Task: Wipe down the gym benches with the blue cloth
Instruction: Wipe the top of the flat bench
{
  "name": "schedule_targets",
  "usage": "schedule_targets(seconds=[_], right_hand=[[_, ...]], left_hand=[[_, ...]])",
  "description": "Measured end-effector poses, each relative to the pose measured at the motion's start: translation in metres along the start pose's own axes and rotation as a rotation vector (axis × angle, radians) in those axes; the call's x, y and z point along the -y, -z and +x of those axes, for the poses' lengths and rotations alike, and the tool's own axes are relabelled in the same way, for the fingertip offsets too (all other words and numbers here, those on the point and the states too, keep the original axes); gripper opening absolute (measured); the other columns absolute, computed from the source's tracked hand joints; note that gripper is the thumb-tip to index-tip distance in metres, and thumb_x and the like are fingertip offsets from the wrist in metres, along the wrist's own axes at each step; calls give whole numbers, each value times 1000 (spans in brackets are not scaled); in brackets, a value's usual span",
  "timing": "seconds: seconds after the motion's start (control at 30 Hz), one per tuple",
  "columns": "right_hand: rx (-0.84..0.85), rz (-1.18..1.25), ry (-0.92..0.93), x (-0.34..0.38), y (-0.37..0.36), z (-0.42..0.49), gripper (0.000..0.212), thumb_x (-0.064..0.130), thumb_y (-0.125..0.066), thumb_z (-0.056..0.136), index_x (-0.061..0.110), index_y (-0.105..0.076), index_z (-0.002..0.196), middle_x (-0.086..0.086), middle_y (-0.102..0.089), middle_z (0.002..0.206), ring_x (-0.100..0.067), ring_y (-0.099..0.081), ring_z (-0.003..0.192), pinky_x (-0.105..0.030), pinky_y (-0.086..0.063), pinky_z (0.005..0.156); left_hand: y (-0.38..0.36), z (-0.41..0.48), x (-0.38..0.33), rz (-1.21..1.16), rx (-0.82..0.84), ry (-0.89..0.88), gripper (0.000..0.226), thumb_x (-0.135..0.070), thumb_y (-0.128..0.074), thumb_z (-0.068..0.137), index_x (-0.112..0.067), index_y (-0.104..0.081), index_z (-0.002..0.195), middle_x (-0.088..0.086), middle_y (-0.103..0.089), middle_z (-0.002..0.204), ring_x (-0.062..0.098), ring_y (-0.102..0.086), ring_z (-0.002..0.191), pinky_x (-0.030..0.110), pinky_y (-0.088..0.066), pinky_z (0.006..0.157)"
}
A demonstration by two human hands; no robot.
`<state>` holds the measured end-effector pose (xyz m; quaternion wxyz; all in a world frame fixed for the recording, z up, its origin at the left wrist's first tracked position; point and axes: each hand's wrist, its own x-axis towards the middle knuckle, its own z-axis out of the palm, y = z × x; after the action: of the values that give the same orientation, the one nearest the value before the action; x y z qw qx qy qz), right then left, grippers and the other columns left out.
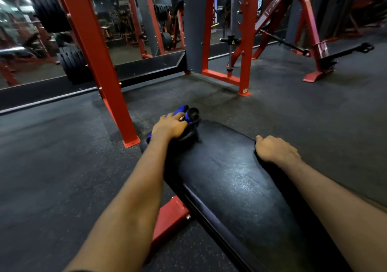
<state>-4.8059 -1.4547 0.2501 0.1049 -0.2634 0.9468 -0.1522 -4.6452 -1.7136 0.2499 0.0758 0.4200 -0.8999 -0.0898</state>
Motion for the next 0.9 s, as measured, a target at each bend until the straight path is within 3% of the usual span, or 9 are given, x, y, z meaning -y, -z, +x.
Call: schedule_targets(seconds=[0.07,0.17,0.27,0.33,0.4,0.5,0.63,0.7,0.9], right_hand=[[6,12,1,2,1,-2,56,39,-21,102,6,-53,134,-20,-50,142,-37,-50,127,-44,-37,103],[7,23,5,3,3,-5,55,38,-21,103,5,-54,132,-20,-52,141,-36,-51,126,-43,-38,102],[11,27,3,4,4,-6,54,37,-22,103,5,-54,133,-20,-52,141,-36,-51,126,-42,-38,102],[18,29,-5,4,4,-6,54,37,-21,103,5,-53,133,-19,-51,141,-36,-51,126,-43,-38,102],[16,35,-11,4,4,-7,54,37,-22,103,5,-53,133,-19,-51,141,-36,-51,126,-43,-38,103],[17,34,-12,5,6,-11,54,37,-23,103,4,-54,133,-20,-51,141,-37,-51,127,-43,-38,103],[18,37,-3,4,9,-13,54,36,-22,104,4,-54,132,-20,-52,140,-37,-52,124,-43,-39,101],[27,34,13,4,8,-12,52,34,-20,104,5,-53,133,-19,-52,140,-36,-52,124,-43,-39,100],[28,26,40,4,6,-7,49,30,-19,104,7,-53,132,-17,-53,139,-36,-52,122,-44,-40,100]], left_hand=[[-5,2,-23,11,-16,71,46,-43,-39,95,-32,-44,139,8,-37,152,35,-31,138,47,-27,114],[-19,-16,-54,41,-7,-223,48,-37,-42,96,-28,-43,143,6,-33,156,32,-26,142,39,-18,119],[-9,-15,-41,12,83,-440,53,-42,-43,89,-18,-53,136,10,-46,146,28,-38,135,32,-22,114],[-1,1,-24,1,104,-368,54,-44,-41,86,-18,-56,130,11,-51,139,29,-44,130,33,-28,111],[0,14,-16,-4,31,-154,53,-45,-36,86,-25,-52,132,11,-47,143,32,-43,131,39,-31,111],[-9,9,-48,12,-30,16,47,-35,-35,91,-26,-47,136,10,-40,150,34,-35,136,43,-27,113],[-14,-7,-63,-15,45,-360,54,-38,-36,86,-18,-52,134,11,-46,145,30,-37,135,35,-24,114],[-6,2,-42,-49,94,-439,54,-37,-39,84,-13,-57,128,12,-53,137,29,-44,129,31,-27,110],[-6,19,-33,-40,-77,136,43,-32,-36,96,-25,-46,138,16,-44,142,39,-43,128,46,-35,105]])
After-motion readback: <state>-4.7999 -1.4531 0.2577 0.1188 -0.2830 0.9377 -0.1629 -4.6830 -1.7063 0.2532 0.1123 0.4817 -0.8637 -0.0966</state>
